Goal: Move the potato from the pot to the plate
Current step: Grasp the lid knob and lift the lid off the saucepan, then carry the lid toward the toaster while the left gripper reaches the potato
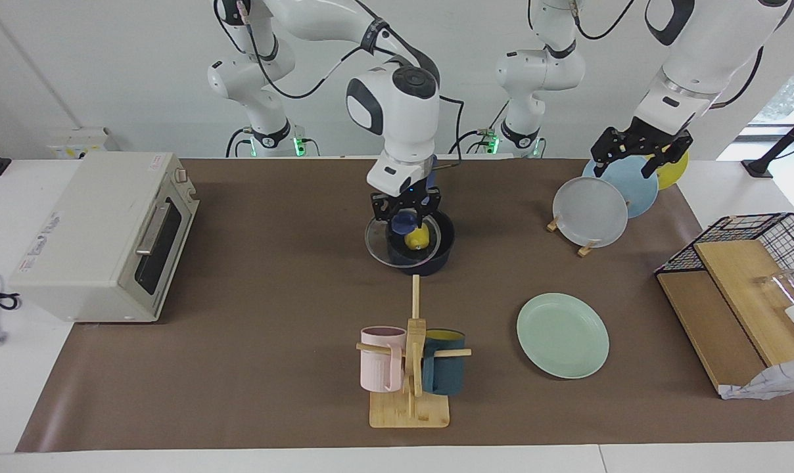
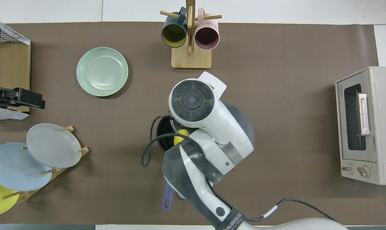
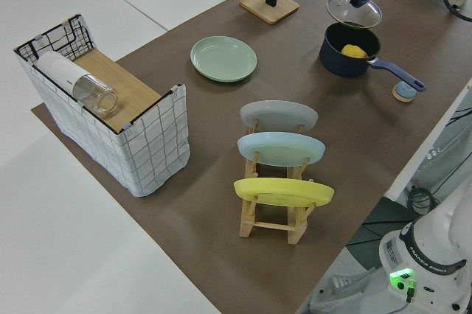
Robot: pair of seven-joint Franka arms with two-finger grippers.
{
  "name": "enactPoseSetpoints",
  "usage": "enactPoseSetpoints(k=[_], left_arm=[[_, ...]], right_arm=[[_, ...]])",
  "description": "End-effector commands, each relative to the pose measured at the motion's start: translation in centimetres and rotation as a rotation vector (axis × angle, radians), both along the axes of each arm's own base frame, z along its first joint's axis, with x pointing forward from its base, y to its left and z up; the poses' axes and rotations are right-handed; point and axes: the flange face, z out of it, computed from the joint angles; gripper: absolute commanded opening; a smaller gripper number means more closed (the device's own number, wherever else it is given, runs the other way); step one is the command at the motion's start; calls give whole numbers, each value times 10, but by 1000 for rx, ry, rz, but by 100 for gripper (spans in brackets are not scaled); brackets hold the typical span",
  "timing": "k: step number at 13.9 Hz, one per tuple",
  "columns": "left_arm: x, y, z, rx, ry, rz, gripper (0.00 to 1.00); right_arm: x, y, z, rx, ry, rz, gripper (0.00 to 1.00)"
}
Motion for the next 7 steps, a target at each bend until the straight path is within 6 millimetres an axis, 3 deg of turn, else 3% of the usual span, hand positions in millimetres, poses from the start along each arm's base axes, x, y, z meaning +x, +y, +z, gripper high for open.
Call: enactPoseSetpoints(k=[1, 4, 6, 7], left_arm=[[-5, 3, 5, 19, -7, 3, 100], [-4, -3, 5, 18, -18, -3, 100], [-5, -7, 2, 19, -16, -10, 100], [-6, -11, 2, 19, -18, -16, 100]], right_arm=[[48, -93, -3, -19, 18, 72, 18], [74, -186, -23, -30, 52, 100, 18], [76, -248, -43, -30, 66, 87, 18], [71, -267, -53, -28, 66, 87, 18]])
